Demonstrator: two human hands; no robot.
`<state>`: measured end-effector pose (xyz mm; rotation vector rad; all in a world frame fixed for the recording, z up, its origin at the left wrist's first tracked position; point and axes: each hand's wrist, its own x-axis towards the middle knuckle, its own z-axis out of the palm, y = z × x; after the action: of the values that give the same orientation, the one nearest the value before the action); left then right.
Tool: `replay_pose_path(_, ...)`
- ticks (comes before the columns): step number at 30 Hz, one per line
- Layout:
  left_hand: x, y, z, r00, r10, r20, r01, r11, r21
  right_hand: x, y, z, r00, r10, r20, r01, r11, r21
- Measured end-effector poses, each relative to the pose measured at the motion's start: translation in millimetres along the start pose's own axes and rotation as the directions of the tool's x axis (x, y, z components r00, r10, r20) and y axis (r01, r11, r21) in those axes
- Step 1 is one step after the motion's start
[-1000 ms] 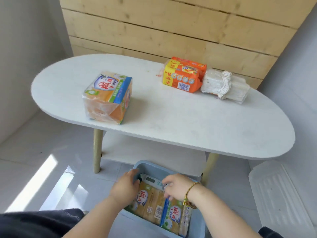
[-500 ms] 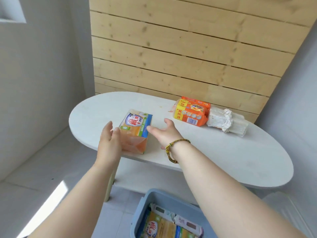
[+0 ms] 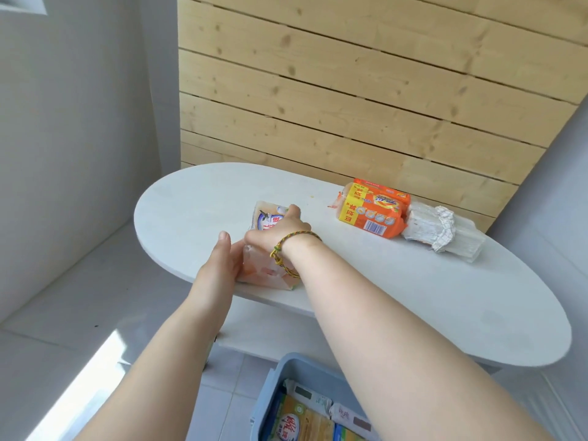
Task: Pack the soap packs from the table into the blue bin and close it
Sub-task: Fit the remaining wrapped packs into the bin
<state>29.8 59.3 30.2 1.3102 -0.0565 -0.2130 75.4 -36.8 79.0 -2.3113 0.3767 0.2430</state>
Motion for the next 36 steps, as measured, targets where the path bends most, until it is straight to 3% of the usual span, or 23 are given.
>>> replay_pose_path(3,-10.6,1.2,2.7,0.998,0.009,0.07,-0.008,1.0,-0.021,-5.1,13.9,-7.1,0.998,-0.063,-0.006,0.064,0.998,0.027)
replay_pose_path(6,-26.5,-4.2,7.9,0.99,0.094,0.102,-0.104,0.989,0.101,-22.2,36.0,-18.7,0.994,-0.104,-0.042,0.108,0.988,0.106)
replay_pose_path(9,-46.3,-8.1,19.5,0.992,0.122,-0.014,-0.121,0.991,0.061,-54.0,61.9,-30.2,0.982,-0.175,-0.074,0.186,0.966,0.183)
replay_pose_path(12,-64.7,-10.1,36.5,0.994,0.047,-0.094,-0.043,0.998,0.052,-90.4,89.8,-35.2,0.97,-0.227,-0.09,0.242,0.941,0.237)
replay_pose_path(17,-87.5,-29.1,51.6,0.994,-0.104,0.016,0.102,0.992,0.079,-135.4,140.7,-35.0,0.958,-0.273,-0.084,0.285,0.93,0.231)
replay_pose_path(21,-94.3,-62.0,59.3,0.971,-0.229,0.069,0.205,0.946,0.252,-144.3,186.6,-20.5,0.98,-0.195,-0.032,0.197,0.951,0.239)
replay_pose_path(28,-66.4,-134.3,67.1,0.873,-0.487,0.023,0.436,0.802,0.408,-110.7,256.1,38.8,0.994,0.048,0.097,-0.076,0.947,0.311)
replay_pose_path(33,-41.3,-182.4,71.7,0.773,-0.633,-0.037,0.608,0.723,0.328,-77.0,276.2,89.2,0.975,0.217,0.036,-0.22,0.963,0.154)
replay_pose_path(36,-32.6,-205.5,72.4,0.785,-0.611,-0.102,0.575,0.658,0.487,-61.5,285.2,110.2,0.97,0.243,-0.01,-0.242,0.969,0.052)
